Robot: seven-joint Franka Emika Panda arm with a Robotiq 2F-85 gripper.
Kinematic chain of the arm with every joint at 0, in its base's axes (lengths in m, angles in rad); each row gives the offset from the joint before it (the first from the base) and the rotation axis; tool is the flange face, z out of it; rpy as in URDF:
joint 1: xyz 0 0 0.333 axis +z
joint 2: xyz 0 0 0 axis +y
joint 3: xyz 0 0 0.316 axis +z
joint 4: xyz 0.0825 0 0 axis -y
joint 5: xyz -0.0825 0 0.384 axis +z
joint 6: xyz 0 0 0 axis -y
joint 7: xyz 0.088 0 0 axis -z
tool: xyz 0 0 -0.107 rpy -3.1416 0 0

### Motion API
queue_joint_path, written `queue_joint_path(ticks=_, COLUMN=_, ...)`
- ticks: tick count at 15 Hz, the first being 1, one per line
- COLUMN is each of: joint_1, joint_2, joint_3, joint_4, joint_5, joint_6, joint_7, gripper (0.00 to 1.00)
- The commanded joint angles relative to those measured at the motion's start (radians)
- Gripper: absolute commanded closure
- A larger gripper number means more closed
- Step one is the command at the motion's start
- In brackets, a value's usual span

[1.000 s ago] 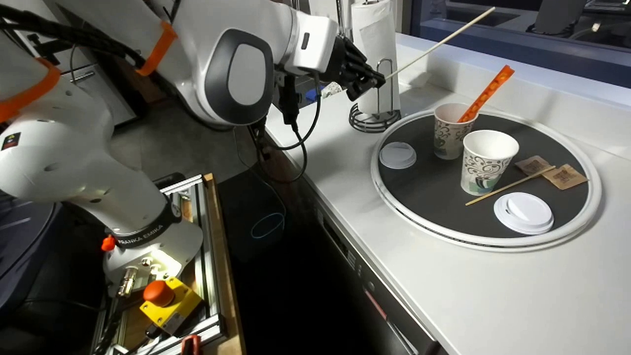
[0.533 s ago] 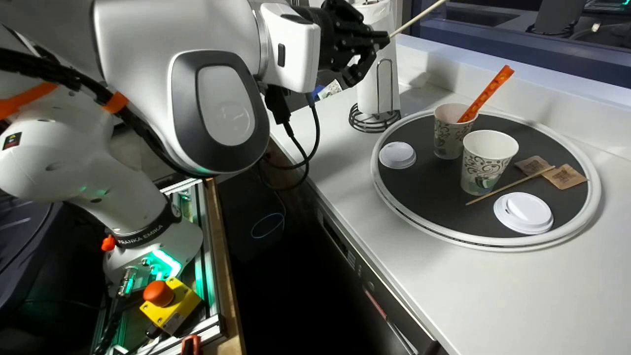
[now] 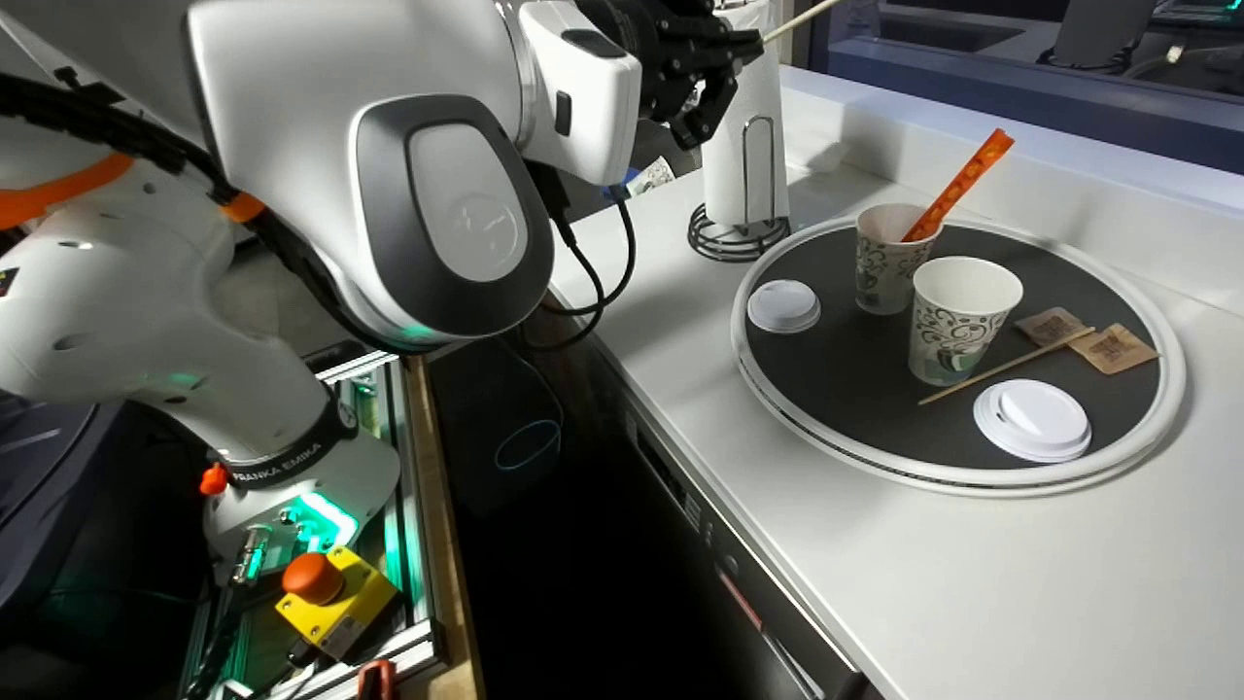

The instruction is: Pick up one stick from the tray and put it in the paper on the right

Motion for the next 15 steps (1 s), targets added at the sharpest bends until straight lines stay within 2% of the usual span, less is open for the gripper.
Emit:
queue_joint_path(ticks=1, joint_1=0.048, joint_2=-0.053, joint_3=-0.051, joint_4=0.037, joint_5=-0.051, joint_6=0.007, joint_7=0.250, gripper=0.99)
queue_joint_path(ticks=4, joint_1=0.136, joint_2=-0.086, joint_3=-0.129, joint_4=0.047, joint_5=-0.034, joint_6=0.005, joint_7=0.398, gripper=0.99)
queue_joint_path(ticks=7, joint_1=0.268, joint_2=-0.119, joint_3=-0.241, joint_4=0.041, joint_5=-0.020, joint_6=0.005, joint_7=0.511, gripper=0.99)
queue_joint_path(ticks=11, joint_1=0.522, joint_2=-0.160, joint_3=-0.460, joint_4=0.031, joint_5=-0.013, joint_6=0.005, joint_7=0.622, gripper=0.99)
queue_joint_path(ticks=15, joint_1=0.809, joint_2=-0.215, joint_3=-0.735, joint_4=0.029, joint_5=-0.033, joint_6=0.004, joint_7=0.714, gripper=0.99)
